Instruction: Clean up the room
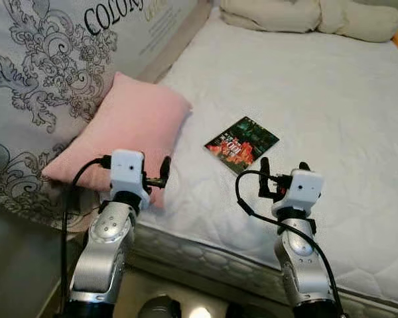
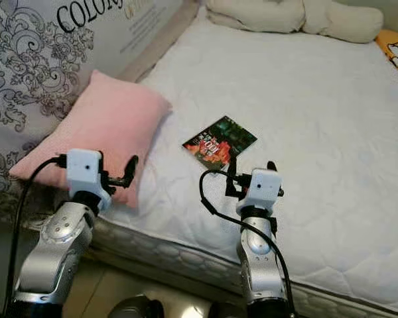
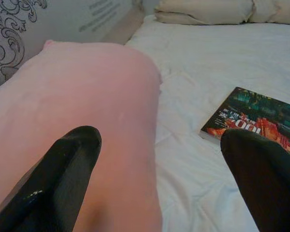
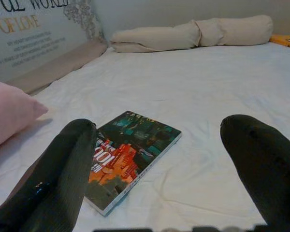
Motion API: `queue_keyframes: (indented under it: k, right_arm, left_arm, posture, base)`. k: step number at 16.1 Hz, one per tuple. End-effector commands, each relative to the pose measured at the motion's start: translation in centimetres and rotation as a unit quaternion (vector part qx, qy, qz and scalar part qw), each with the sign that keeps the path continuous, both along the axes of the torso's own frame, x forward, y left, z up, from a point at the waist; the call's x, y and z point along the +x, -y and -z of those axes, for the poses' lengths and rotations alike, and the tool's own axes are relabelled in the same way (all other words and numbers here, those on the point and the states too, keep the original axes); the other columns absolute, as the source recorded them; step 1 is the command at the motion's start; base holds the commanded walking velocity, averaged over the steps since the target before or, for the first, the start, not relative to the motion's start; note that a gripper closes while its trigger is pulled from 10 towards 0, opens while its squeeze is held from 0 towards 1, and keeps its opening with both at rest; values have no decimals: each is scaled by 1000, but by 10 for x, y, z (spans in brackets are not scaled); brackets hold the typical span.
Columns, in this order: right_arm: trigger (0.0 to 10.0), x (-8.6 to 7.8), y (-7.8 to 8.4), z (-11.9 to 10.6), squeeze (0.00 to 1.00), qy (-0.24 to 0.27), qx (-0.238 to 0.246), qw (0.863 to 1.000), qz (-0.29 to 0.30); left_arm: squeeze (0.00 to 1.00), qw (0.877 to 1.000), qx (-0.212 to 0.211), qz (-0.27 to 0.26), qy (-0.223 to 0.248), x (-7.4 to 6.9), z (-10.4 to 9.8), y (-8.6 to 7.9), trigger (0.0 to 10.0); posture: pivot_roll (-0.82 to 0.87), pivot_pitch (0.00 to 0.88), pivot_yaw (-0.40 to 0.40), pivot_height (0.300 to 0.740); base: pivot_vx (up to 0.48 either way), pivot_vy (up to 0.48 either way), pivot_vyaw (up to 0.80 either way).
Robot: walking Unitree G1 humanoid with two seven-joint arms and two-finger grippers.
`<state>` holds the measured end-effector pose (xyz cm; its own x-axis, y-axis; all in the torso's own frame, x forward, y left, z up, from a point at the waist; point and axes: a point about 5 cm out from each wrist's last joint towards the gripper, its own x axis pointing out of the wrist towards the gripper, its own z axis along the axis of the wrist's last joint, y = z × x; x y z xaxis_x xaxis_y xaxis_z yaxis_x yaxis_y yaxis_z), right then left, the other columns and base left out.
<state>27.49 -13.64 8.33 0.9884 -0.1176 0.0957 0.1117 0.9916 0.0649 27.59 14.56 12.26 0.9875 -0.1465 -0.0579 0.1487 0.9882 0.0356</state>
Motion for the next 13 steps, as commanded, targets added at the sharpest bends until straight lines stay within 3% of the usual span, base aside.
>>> queue_keyframes:
  k: [1, 7, 8, 13]
  right_arm:
    - [10000, 0, 3, -3, 1000, 6, 7, 1000, 7]
    - [10000, 16, 17, -2, 1000, -16, 23, 999, 14]
    - [10000, 21, 22, -1, 0, -26, 24, 999, 27]
    - [10000, 43, 49, 1, 0, -59, 34, 994, 82]
  left_arm:
    - [0, 1000, 3, 2, 3, 2, 0, 1, 10000]
    - [0, 1000, 0, 9, 10, 10, -4, 3, 10000]
    - [0, 1000, 5, 12, 18, 9, -6, 4, 10000]
    - [0, 997, 22, 58, 52, -1, -13, 13, 10000]
  posture:
    - [88, 35, 26, 740]
    - [80, 20, 22, 740]
    - [87, 21, 21, 740]
    - [126, 13, 12, 740]
  base:
    - [0, 0, 0]
    - [54, -59, 0]
    - [349, -322, 0]
    - [332, -340, 0]
